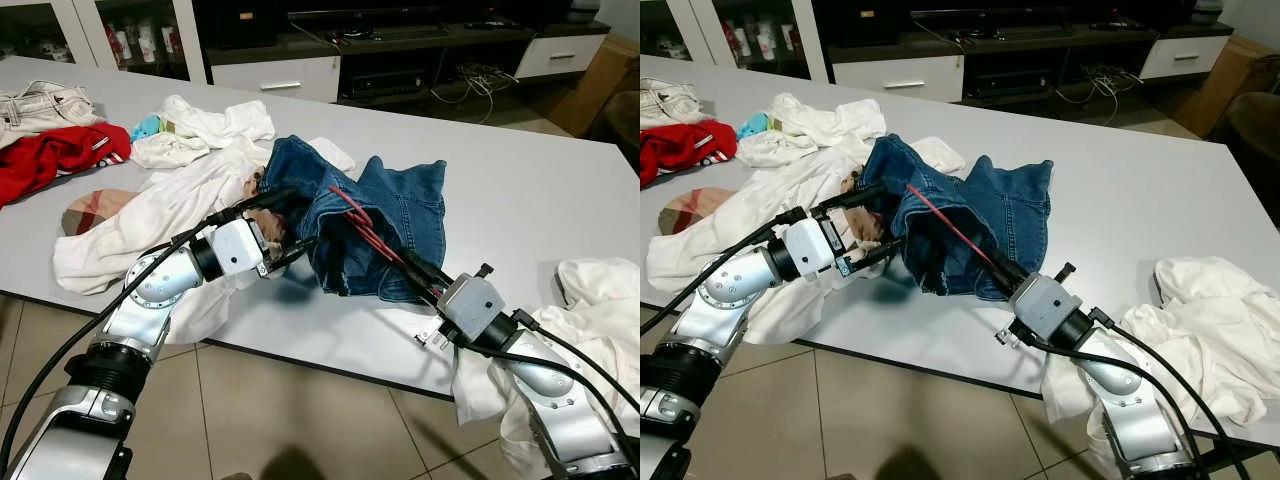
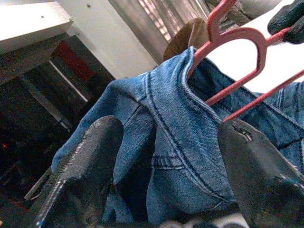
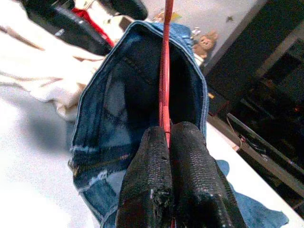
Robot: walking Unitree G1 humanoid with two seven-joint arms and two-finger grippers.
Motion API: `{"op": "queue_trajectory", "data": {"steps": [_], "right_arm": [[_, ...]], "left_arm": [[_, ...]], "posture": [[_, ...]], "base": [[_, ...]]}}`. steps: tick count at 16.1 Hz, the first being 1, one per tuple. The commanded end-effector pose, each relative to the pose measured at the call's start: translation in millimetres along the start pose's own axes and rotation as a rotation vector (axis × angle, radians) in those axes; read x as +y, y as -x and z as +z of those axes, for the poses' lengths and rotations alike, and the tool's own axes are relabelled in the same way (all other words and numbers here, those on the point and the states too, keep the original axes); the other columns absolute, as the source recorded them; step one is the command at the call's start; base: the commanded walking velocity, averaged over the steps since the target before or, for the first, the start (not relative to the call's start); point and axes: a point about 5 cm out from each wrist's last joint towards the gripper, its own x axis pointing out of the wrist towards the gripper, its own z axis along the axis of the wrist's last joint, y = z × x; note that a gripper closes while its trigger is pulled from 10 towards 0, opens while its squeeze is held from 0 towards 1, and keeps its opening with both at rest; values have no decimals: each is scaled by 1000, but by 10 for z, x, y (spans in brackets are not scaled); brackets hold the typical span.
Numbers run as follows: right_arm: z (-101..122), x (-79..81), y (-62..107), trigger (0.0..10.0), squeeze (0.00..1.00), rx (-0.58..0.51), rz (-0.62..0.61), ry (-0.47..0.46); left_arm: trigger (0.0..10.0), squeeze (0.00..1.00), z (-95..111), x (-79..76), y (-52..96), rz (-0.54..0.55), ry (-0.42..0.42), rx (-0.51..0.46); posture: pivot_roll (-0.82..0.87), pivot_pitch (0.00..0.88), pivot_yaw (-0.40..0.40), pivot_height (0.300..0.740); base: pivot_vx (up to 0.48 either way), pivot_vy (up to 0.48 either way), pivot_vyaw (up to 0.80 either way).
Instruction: Hang hanger
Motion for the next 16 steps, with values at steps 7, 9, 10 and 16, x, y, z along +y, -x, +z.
{"op": "queue_trajectory", "data": {"steps": [7,9,10,16], "right_arm": [[38,59,57,10000,0,-5,154,180],[47,52,52,10000,0,-9,171,229],[58,44,51,10000,0,-15,183,255],[193,-31,50,10000,0,-70,205,327]], "left_arm": [[10000,0,-13,48,-22,-65,-112,16],[10000,0,-14,58,-17,-99,-145,27],[10000,0,-21,64,-10,-121,-166,36],[10000,0,-73,68,-12,-226,-244,75]], "posture": [[-64,0,-29,740],[-65,0,-26,740],[-65,0,-25,740],[-71,0,-20,740]], "base": [[0,0,0],[0,0,0],[0,0,0],[0,0,0]]}}
